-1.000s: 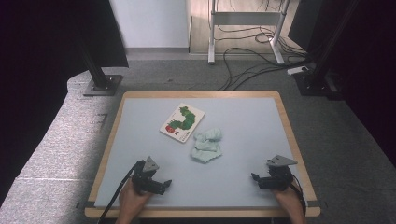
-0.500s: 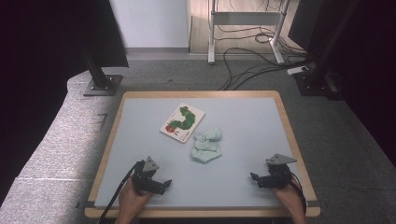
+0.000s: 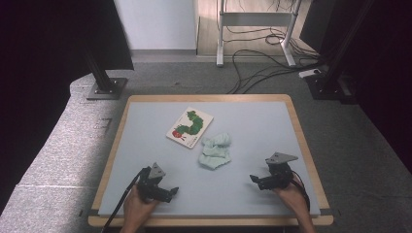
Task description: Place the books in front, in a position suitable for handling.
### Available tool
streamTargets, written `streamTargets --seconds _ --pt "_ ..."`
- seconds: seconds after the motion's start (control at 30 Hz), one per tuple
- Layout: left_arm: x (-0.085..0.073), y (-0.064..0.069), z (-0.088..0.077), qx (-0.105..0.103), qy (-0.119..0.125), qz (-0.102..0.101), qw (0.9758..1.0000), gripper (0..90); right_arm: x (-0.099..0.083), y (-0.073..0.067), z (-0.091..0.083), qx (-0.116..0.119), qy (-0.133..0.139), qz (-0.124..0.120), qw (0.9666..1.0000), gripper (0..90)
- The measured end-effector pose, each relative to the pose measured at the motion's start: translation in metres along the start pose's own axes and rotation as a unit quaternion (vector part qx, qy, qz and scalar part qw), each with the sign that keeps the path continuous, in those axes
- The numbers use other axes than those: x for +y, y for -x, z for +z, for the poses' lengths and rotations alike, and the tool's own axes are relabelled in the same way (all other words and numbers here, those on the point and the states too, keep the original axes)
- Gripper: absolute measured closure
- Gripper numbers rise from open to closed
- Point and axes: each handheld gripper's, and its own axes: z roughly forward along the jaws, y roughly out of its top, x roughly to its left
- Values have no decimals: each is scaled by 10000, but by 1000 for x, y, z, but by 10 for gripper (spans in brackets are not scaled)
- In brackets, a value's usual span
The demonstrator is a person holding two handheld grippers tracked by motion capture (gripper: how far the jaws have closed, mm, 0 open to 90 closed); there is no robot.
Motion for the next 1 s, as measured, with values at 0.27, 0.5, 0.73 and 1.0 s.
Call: streamTargets --seconds 0.27,0.5,0.73,1.0 --pt "0 0 0 -1 -2 -3 10000 0 18 -5 11 137 -7 -79 9999 53" --pt "0 0 0 -2 -3 -2 10000 0 32 -9 25 336 107 -31 9994 48" --pt "0 0 0 -2 -1 -3 10000 0 48 -15 37 505 132 -162 9985 41" --pt "0 0 0 4 -4 -4 10000 0 62 -20 52 556 46 -312 9980 53"
